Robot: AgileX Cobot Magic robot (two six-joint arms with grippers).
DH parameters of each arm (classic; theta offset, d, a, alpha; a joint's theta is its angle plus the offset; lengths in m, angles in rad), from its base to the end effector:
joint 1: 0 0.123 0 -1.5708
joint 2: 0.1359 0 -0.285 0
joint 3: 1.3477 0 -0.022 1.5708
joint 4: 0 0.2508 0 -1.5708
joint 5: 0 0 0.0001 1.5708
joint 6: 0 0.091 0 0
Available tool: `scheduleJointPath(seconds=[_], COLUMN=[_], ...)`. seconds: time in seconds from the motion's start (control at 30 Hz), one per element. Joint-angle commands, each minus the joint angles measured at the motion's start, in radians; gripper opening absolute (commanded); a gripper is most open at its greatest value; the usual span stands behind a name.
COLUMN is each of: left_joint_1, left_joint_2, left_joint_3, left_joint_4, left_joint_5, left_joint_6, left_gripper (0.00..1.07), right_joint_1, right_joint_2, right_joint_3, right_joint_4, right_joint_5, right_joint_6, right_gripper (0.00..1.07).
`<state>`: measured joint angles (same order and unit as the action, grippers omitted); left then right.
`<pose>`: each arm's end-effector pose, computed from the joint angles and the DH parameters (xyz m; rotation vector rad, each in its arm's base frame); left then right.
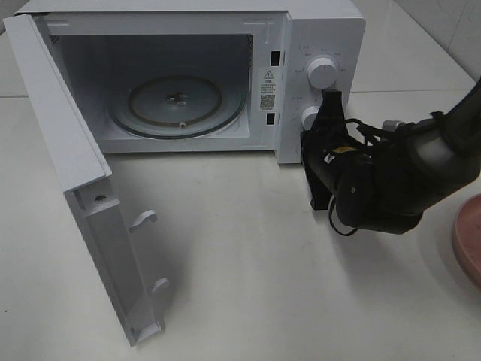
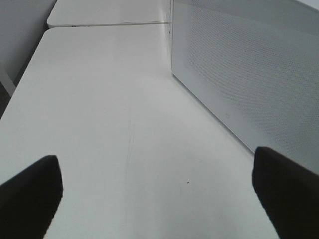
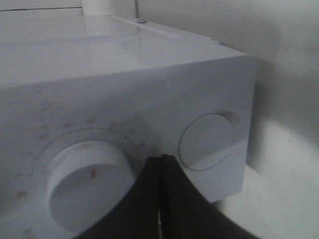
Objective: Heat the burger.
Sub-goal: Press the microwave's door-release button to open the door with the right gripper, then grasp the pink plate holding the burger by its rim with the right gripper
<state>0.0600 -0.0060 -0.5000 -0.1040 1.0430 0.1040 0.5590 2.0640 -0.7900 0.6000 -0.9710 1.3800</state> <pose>-0.0048 -0.0085 0.2791 0.0484 2.0158 -0.0198 0.3266 0.1543 0.1046 1.4016 1.4348 1.1220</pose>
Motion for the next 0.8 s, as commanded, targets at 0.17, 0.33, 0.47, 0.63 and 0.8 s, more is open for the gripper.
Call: scheduleJointPath(seconds=[0.17, 0.33, 0.47, 0.63, 0.8], left_joint_1=[-0.006, -0.006, -0.006, -0.006, -0.006], left_joint_2=[-0.019, -0.019, -0.019, -0.019, -0.019], left_joint_3=[0.002, 0.002, 0.002, 0.002, 0.002], left_joint_4=[-0.007, -0.007, -0.007, -0.007, -0.007], left_joint_5=[-0.003, -0.003, -0.003, -0.003, -0.003], left_joint_6=[-0.002, -0.002, -0.002, -0.002, -0.002], left_gripper=[0.98, 0.98, 0.98, 0.98, 0.98], right_joint_1=[0.015, 0.036, 0.039, 0.039, 0.038], right_joint_2=[-0.121, -0.172, -0.206, -0.270, -0.344], right_joint_3=[0.124, 0.196, 0.233, 0.269, 0.275], right_joint_4=[0.006, -0.011, -0.031, -0.052, -0.049], right_joint_5=[0.033, 0.065, 0.102, 0.229, 0.337], right_joint_6=[-0.021, -0.021, -0.031, -0.091, -0.229], right_gripper=[0.00, 0.00, 0.00, 0.01, 0.02])
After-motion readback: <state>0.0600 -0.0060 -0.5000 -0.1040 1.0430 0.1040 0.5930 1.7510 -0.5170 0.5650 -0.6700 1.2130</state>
